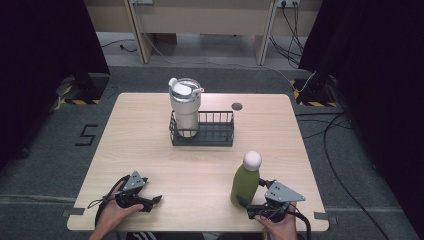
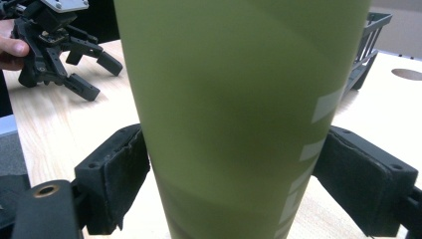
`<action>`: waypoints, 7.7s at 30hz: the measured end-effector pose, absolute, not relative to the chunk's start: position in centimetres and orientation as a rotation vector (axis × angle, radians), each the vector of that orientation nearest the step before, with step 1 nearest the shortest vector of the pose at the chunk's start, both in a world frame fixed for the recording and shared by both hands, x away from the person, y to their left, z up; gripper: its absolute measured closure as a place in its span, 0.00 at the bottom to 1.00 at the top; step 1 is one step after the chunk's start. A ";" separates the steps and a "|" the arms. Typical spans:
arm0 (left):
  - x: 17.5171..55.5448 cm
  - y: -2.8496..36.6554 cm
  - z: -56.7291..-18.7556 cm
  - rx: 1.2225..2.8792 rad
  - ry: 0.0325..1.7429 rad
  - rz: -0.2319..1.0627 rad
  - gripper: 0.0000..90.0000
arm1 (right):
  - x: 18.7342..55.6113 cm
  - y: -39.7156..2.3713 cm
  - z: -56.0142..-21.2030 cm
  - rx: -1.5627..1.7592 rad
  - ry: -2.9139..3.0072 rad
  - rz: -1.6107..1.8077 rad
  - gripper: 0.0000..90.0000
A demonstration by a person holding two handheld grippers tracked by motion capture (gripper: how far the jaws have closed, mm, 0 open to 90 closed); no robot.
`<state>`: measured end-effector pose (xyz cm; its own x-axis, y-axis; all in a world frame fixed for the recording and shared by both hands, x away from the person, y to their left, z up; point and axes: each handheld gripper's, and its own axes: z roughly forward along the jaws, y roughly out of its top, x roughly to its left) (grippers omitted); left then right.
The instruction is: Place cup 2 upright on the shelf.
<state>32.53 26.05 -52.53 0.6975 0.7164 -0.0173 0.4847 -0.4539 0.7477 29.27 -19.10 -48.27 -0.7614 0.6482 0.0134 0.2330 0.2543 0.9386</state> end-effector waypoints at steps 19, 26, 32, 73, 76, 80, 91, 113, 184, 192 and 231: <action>32.5 26.0 -52.5 2.142 0.916 0.390 0.12 | 30.6 -18.3 -49.4 0.799 2.162 1.590 0.21; 32.5 26.0 -52.5 2.142 0.915 0.390 0.12 | 30.9 -17.9 -49.9 0.800 2.158 1.605 0.21; 32.6 26.0 -52.5 2.143 0.915 0.389 0.12 | 30.8 -17.8 -49.8 0.794 2.153 1.591 0.22; 32.6 26.0 -52.5 2.143 0.914 0.388 0.11 | 33.3 -16.9 -46.4 0.726 2.071 1.586 0.23; 32.6 26.0 -52.5 2.143 0.914 0.388 0.11 | 33.6 -16.9 -46.2 0.726 2.067 1.584 0.23; 32.6 26.0 -52.5 2.142 0.913 0.389 0.11 | 34.1 -16.9 -46.0 0.730 2.063 1.578 0.23; 32.6 26.0 -52.5 2.143 0.913 0.387 0.11 | 35.8 -16.8 -44.6 0.727 2.047 1.565 0.23; 32.6 26.0 -52.5 2.143 0.914 0.388 0.11 | 39.6 -14.8 -42.2 0.705 2.043 1.568 0.23; 32.6 26.0 -52.5 2.145 0.908 0.381 0.12 | 52.7 -8.6 -38.2 0.843 2.030 1.547 0.23; 32.6 26.0 -52.5 2.146 0.907 0.381 0.12 | 53.7 -8.6 -39.5 0.881 2.021 1.536 0.23; 32.5 26.0 -52.5 2.143 0.903 0.385 0.12 | 54.4 -7.4 -44.0 0.933 2.033 1.480 0.23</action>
<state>32.54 25.99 -52.53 0.7039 0.7100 -0.0171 0.4792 -0.4571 0.7493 54.37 -7.43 -43.96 -0.6668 0.7447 0.0278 0.2552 0.1932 0.9474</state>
